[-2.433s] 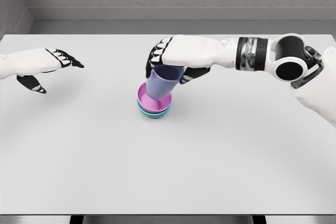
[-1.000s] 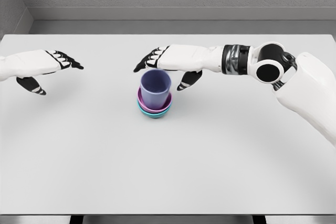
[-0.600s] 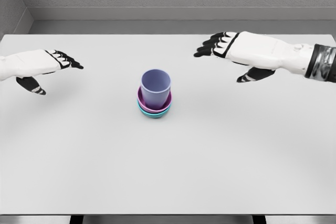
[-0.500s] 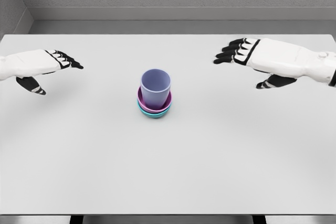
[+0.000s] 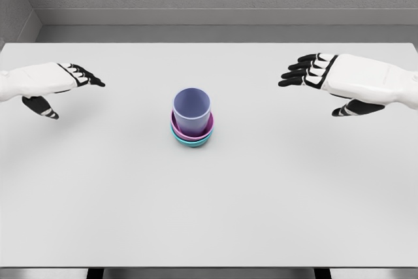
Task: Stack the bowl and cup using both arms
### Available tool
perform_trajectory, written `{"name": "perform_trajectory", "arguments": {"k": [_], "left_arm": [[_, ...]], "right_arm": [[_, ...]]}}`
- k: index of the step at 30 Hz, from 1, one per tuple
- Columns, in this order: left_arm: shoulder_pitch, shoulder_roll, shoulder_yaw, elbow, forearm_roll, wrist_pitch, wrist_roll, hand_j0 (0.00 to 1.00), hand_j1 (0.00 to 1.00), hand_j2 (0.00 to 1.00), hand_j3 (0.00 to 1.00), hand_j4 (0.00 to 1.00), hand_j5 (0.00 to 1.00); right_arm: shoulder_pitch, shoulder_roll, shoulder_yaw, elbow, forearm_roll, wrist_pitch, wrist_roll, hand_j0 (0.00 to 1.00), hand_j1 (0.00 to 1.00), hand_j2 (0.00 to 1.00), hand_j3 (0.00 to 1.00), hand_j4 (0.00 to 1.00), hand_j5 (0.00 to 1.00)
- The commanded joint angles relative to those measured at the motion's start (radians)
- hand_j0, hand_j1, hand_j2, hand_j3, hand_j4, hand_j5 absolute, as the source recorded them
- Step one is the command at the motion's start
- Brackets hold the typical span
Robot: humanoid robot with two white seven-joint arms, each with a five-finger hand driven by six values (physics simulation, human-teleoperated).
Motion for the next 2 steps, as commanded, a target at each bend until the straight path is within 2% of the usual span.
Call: {"name": "perform_trajectory", "arguments": {"k": [1,2], "left_arm": [[0.0,0.0,0.0,0.003,0.005,0.002,-0.001,1.0,1.0,1.0,1.0,1.0,1.0],[0.0,0.0,0.0,0.003,0.003,0.002,-0.001,1.0,1.0,1.0,1.0,1.0,1.0]], "right_arm": [[0.0,0.001,0.0,0.0,-0.006,0.003,-0.001,1.0,1.0,1.0,1.0,1.0,1.0],[0.0,0.001,0.0,0.0,-0.006,0.003,-0.001,1.0,1.0,1.0,1.0,1.0,1.0]]}}
